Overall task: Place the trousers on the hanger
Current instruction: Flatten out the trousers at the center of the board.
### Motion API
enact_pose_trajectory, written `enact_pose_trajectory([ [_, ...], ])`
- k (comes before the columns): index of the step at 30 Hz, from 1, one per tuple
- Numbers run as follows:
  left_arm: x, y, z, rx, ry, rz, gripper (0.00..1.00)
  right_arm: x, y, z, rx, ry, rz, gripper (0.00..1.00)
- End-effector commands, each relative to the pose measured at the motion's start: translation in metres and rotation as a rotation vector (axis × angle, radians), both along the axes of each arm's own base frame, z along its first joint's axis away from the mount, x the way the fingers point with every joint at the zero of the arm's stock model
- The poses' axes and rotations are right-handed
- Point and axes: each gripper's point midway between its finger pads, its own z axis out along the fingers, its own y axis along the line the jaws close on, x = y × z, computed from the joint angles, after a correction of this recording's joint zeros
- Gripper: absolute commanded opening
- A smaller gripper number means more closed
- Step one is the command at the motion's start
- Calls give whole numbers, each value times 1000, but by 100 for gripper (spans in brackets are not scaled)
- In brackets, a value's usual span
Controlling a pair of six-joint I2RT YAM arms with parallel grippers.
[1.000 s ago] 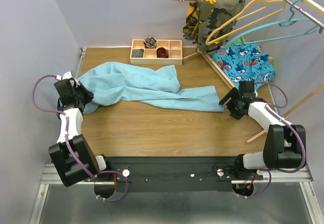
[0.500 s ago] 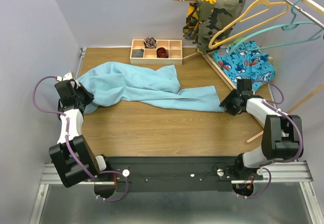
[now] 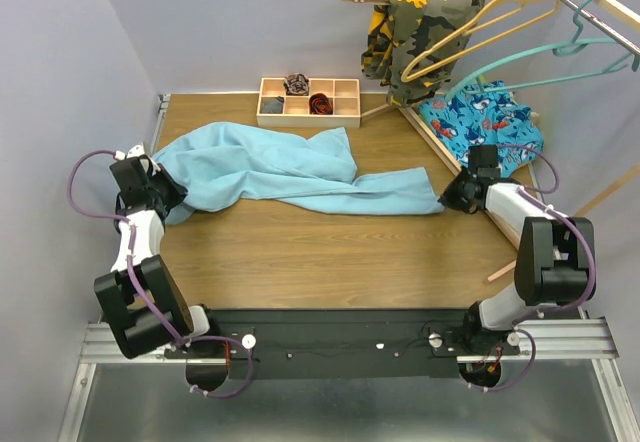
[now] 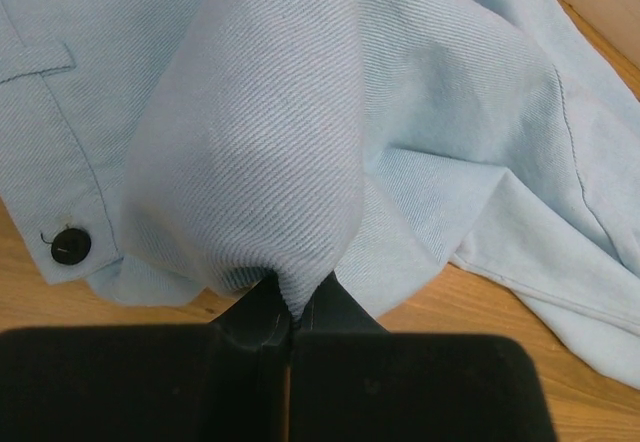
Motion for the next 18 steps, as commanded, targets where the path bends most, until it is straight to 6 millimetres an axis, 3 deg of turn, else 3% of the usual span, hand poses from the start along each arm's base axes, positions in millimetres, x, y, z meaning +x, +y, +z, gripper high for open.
enact_pose_trajectory([
  [1,16,1,18,-4,-37,-31,0,39,-13,43,-72,-135,37,1],
  [6,29,7,43,13,-75,-28,0,75,-38,98,-171,-268,49,1],
  [10,37,3,60,-10,-123,-50,0,91,-62,128,-236,-330,40,1],
  [14,41,-7,74,-24,-182,-106,0,95,-81,149,-299,-373,34,1],
  [18,32,-12,58,-49,-151,-106,0,89,-102,151,-367,-391,2,1],
])
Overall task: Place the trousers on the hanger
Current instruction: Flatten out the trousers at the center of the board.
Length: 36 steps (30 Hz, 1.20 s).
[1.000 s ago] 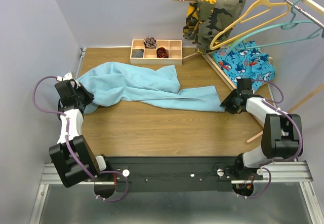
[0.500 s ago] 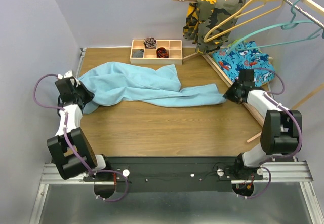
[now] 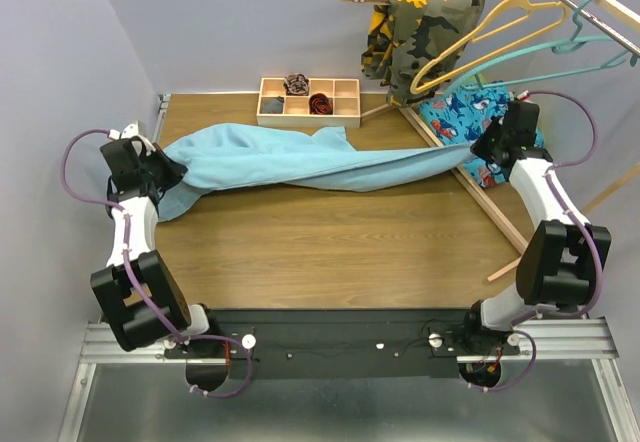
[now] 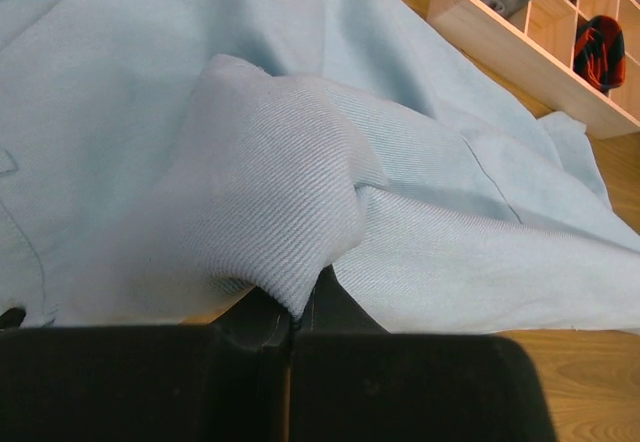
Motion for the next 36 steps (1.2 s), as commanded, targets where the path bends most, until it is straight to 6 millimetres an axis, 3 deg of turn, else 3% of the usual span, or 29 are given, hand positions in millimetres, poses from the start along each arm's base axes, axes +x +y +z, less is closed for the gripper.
enact_pose_trajectory([
  [1,-1,-8,6,-16,-44,-35,0,-4,-42,18,-134,-59,-80,1],
  [4,-12,-13,-13,-40,-5,-37,0,-15,-53,3,-106,-37,-108,1],
  [10,-31,-20,-39,-64,57,-22,0,-35,-52,-22,-63,15,-153,1],
  [15,-51,-23,-53,-84,119,5,0,-69,-58,-45,-41,111,-277,1],
  [17,-57,-22,-51,-79,124,22,0,-84,-62,-52,-30,148,-353,7],
  [18,-62,-21,-53,-85,133,34,0,-94,-61,-58,-26,181,-370,16],
  [19,-67,-22,-51,-90,136,41,3,-98,-60,-60,-16,188,-382,25],
  [21,-74,-23,-50,-101,142,60,17,-110,-56,-63,-2,211,-392,63],
  [22,-76,-23,-40,-100,124,68,32,-114,-55,-63,9,213,-403,68],
  [24,-76,-21,-25,-94,98,92,51,-124,-52,-59,24,209,-414,74],
  [25,-77,-21,-14,-85,72,101,62,-126,-49,-58,35,203,-413,75],
  [27,-77,-18,1,-72,40,121,72,-128,-43,-55,56,192,-384,76],
  [32,-79,-11,21,20,11,145,78,-119,-16,-37,117,116,-220,76],
  [36,-72,-22,30,64,-3,128,78,-110,0,-35,102,85,-132,77],
])
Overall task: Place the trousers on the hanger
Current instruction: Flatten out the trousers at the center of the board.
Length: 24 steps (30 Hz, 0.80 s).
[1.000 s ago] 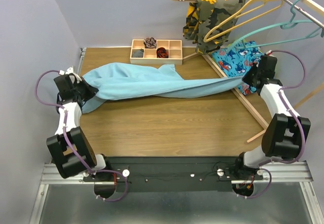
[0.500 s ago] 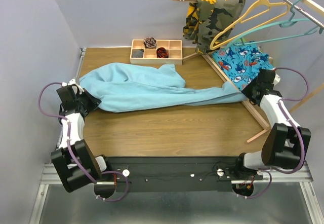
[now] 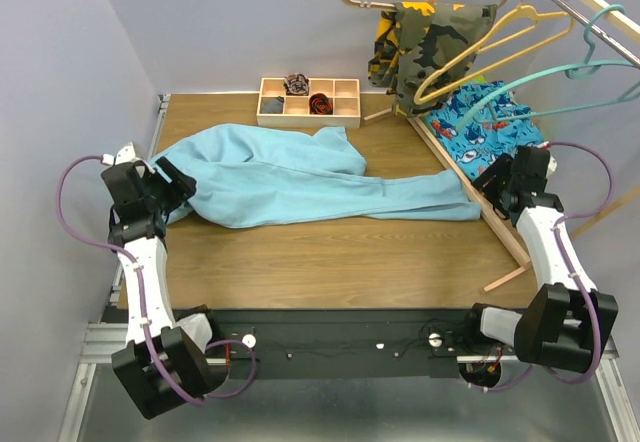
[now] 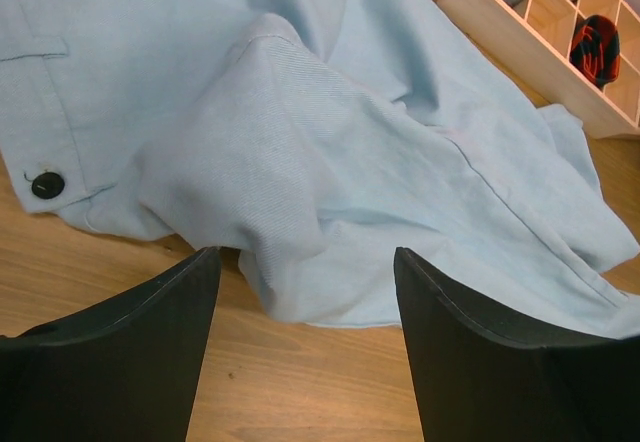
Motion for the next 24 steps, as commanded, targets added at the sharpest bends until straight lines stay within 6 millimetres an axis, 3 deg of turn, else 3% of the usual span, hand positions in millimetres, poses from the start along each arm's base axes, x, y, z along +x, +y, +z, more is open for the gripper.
enact_pose_trajectory([
  [1,4,-7,10,69,7,14,78,6,27,-1,48,-38,119,77],
  [4,10,-19,11,66,1,-17,78,8,30,-7,58,-35,141,77],
  [9,24,-39,30,99,-46,-49,78,18,58,-7,100,-76,304,77],
  [18,59,-120,41,114,-91,-223,78,33,97,-29,108,-21,412,77],
  [24,77,-177,25,93,-85,-387,78,55,110,-43,133,-2,424,77],
])
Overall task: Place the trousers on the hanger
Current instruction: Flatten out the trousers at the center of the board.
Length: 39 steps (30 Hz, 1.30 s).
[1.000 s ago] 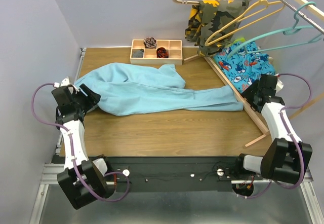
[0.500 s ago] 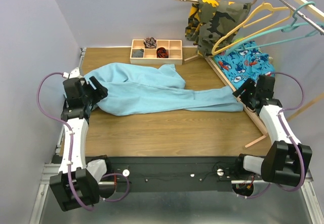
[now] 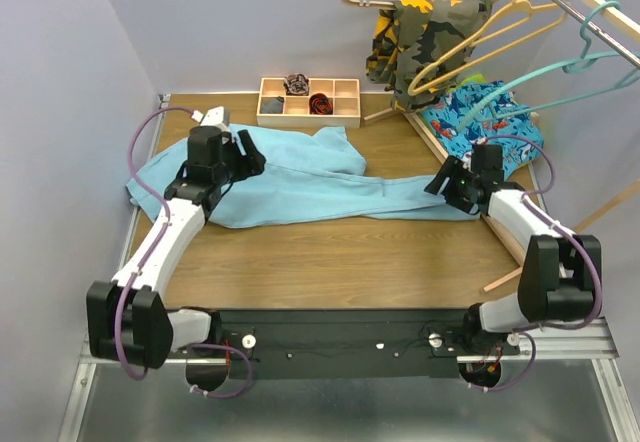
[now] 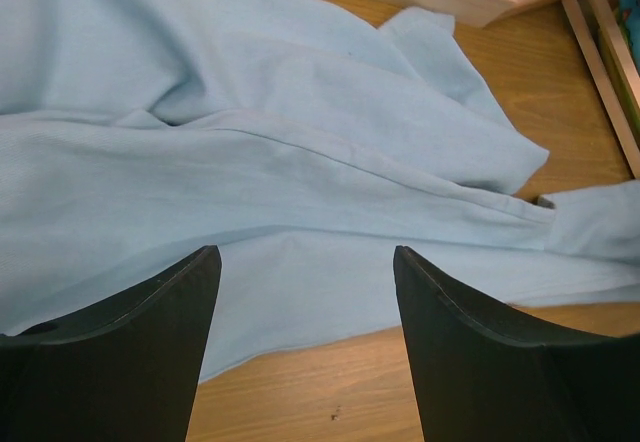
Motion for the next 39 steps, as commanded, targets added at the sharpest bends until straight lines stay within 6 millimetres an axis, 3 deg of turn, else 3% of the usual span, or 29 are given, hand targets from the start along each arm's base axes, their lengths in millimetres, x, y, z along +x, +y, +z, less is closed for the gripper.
enact_pose_trajectory([
  [1,23,-38,-2,-18,-30,-83,78,28,18,6,24,-49,34,77],
  [5,27,-65,-23,-76,16,-160,78,39,28,-2,37,-42,50,77],
  [11,29,-80,-62,-129,91,-204,78,42,44,-24,50,5,89,77],
  [16,30,-81,-86,-119,138,-209,78,28,53,-45,60,64,115,77],
  [24,32,-85,-100,-131,164,-219,78,-12,54,-73,83,161,115,77],
  [31,35,-86,-103,-130,167,-223,78,-35,55,-79,106,195,109,77],
  [39,32,-85,-118,-122,191,-222,78,-46,55,-52,116,146,103,77],
])
